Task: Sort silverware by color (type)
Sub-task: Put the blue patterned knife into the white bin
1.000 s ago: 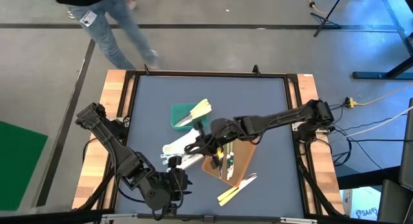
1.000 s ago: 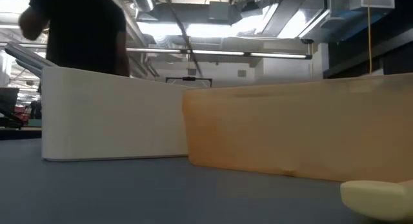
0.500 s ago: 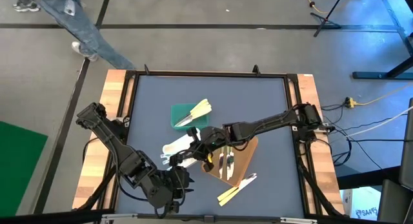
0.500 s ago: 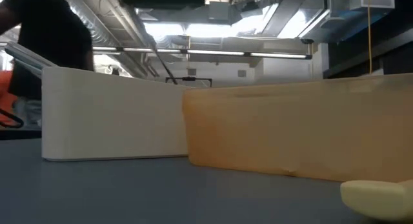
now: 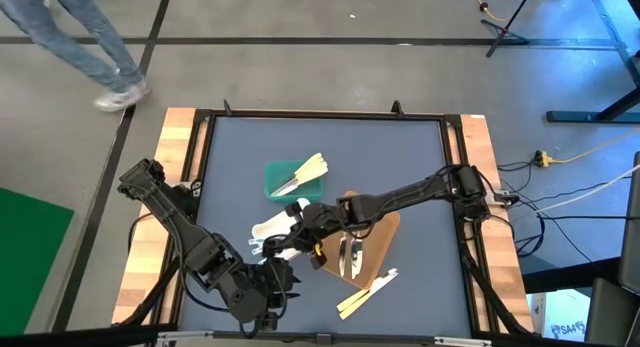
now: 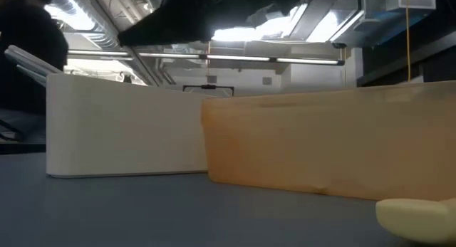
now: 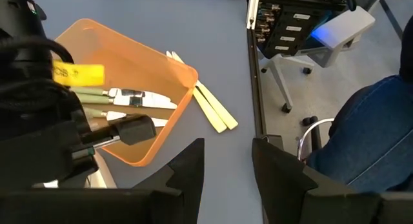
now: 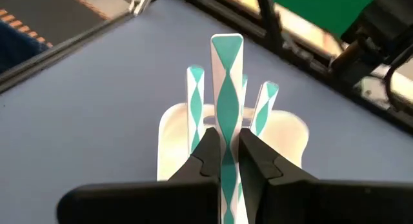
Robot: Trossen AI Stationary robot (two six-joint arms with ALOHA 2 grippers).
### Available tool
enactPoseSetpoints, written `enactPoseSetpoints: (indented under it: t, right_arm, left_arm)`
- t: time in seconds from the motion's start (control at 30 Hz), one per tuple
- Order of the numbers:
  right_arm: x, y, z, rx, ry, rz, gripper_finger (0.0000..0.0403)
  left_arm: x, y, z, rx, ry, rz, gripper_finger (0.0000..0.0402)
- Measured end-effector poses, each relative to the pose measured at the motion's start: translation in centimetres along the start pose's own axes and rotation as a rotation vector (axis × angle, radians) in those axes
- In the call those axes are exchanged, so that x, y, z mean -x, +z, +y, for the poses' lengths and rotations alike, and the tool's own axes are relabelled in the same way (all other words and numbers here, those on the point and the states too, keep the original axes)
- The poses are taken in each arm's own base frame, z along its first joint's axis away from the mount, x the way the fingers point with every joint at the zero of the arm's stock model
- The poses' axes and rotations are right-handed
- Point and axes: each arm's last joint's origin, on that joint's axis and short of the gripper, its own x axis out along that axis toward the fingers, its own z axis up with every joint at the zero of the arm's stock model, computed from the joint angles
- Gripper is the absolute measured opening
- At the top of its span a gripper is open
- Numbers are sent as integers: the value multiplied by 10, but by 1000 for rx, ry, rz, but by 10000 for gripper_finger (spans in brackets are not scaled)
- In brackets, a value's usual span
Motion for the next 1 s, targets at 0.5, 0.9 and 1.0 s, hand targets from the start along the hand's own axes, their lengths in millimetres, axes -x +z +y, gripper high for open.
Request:
enactPoseSetpoints:
  t: [0.5, 0.9, 1.0]
  right_arm:
    - [0, -3, 0, -3, -12, 27, 14]
    - [0, -3, 0, -3, -14, 25, 42]
    - [0, -2, 0, -3, -14, 25, 70]
  left_arm:
    - [0, 0, 0, 0, 0, 0, 124]
    - [0, 0, 0, 0, 0, 0, 124]
    - [0, 0, 0, 0, 0, 0, 124]
